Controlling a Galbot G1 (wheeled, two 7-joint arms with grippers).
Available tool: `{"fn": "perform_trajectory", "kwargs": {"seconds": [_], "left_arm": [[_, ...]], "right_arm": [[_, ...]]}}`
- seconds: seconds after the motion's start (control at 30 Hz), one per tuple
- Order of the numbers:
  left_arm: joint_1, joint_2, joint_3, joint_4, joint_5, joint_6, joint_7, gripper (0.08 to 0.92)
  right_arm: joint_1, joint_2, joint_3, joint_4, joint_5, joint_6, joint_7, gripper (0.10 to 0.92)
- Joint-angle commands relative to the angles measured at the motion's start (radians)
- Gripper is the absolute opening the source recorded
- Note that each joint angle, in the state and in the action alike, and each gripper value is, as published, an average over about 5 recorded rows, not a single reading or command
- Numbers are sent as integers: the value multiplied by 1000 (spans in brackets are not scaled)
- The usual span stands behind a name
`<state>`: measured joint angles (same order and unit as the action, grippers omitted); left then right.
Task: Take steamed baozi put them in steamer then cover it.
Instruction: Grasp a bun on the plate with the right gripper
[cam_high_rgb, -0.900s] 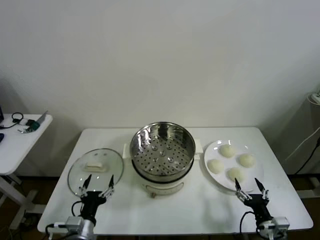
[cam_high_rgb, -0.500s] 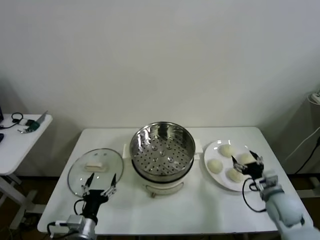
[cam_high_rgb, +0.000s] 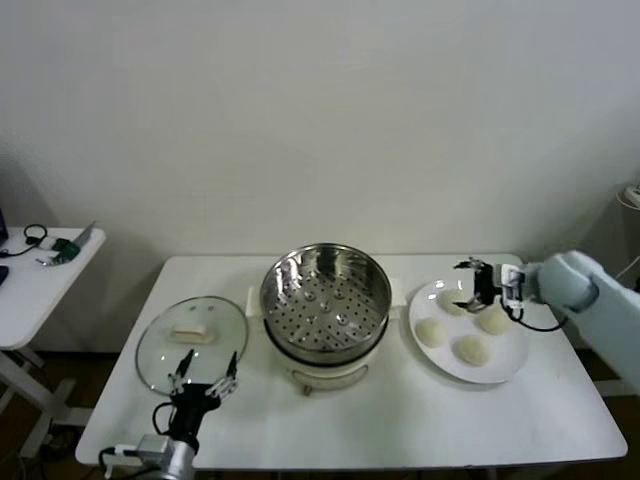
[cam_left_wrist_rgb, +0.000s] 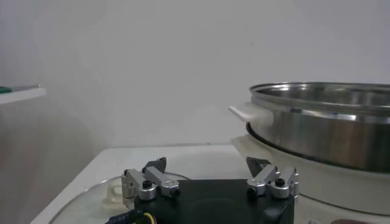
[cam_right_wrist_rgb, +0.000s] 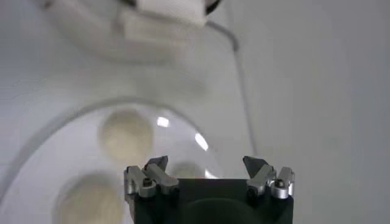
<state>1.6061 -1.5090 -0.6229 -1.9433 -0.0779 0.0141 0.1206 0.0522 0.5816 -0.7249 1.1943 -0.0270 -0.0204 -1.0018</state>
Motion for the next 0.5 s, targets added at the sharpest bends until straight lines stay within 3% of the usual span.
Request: {"fn": "perform_trajectory", "kwargs": {"seconds": [0.03,0.33,0.5], "left_arm": [[-9,8,2,43,-8,-9,1,823],[-18,7,3,69,-6,-11,1,823],[-14,8,-1,76,-5,-13,2,823]], "right_arm": [[428,123,-492,-307,76,111,-212,823],[203,349,-282,-598,33,129,-155,823],[126,411,-198,-677,-10,141,-150,823]]}}
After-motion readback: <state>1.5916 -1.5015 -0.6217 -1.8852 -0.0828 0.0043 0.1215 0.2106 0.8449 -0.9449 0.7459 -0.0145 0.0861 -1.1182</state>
